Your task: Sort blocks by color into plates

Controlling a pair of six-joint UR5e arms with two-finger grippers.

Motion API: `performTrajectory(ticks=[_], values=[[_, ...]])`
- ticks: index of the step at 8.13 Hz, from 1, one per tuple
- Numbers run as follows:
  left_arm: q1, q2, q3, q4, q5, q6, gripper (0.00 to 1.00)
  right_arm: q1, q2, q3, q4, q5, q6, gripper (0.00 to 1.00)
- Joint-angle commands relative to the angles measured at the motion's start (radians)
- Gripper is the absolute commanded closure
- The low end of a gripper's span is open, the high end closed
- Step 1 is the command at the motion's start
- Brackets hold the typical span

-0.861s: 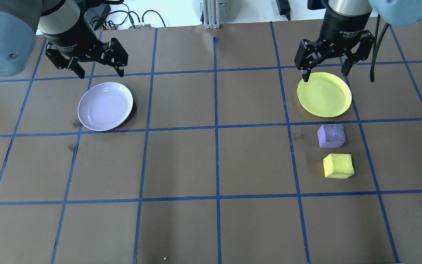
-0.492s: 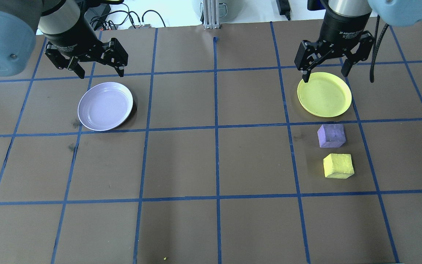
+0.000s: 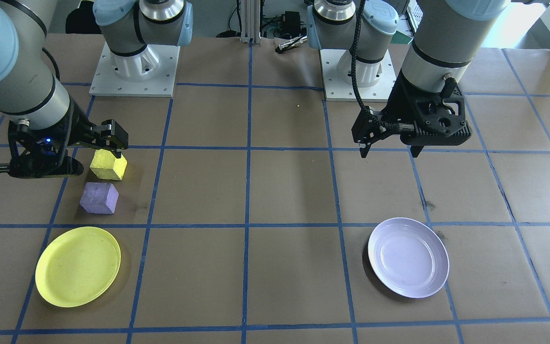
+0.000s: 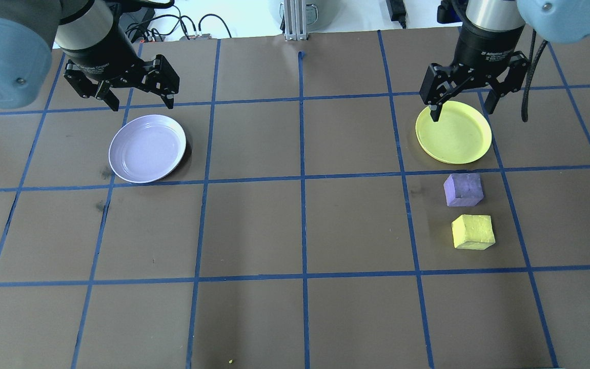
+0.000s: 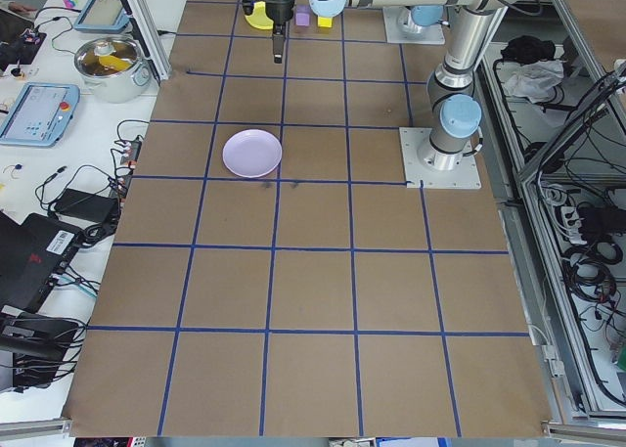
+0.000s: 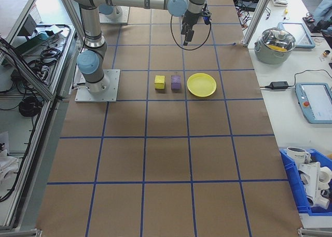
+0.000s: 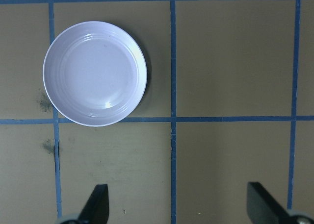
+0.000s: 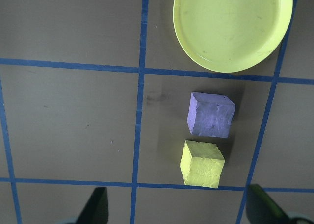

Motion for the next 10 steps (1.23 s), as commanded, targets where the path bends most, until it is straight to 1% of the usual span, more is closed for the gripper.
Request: performTrajectory(ticks=[1,2,3,4,5,6,7,8,9,10], values=[[0.001,0.0,-0.002,0.004,0.0,0.003,0.0,-0.077,-0.033,0.155,-0.067,-0.003,-0.012,0.02],[0.001,0.0,-0.002,0.004,0.0,0.003,0.0,-0.079,-0.052,0.243,-0.137,-0.012,-0.012,0.02],[0.001,0.0,-0.002,0.004,0.0,0.003,0.0,-0.08,-0.063,0.342,-0.185,-0.022,-0.012,0.02],[0.003,0.0,-0.002,0.004,0.0,0.003,0.0,-0.089,-0.063,0.45,-0.289,-0.035,-0.013,0.02],[0.003,0.0,-0.002,0.006,0.0,0.003,0.0,-0.106,-0.063,0.553,-0.379,-0.086,-0.012,0.02],[0.003,-0.001,-0.002,0.009,0.0,0.003,0.0,-0.132,-0.06,0.601,-0.439,-0.121,-0.015,0.0],[0.003,0.0,-0.002,0.009,0.002,0.004,0.0,-0.145,-0.06,0.606,-0.437,-0.14,-0.039,0.01],[0.003,0.0,-0.002,0.008,0.002,0.006,0.0,-0.151,-0.054,0.615,-0.434,-0.137,-0.042,0.01],[0.003,0.0,-0.004,0.008,0.0,0.006,0.0,-0.152,-0.028,0.631,-0.429,-0.129,-0.041,0.01],[0.003,0.0,-0.004,0.009,0.002,0.006,0.0,-0.154,0.023,0.626,-0.425,-0.135,-0.044,0.02]])
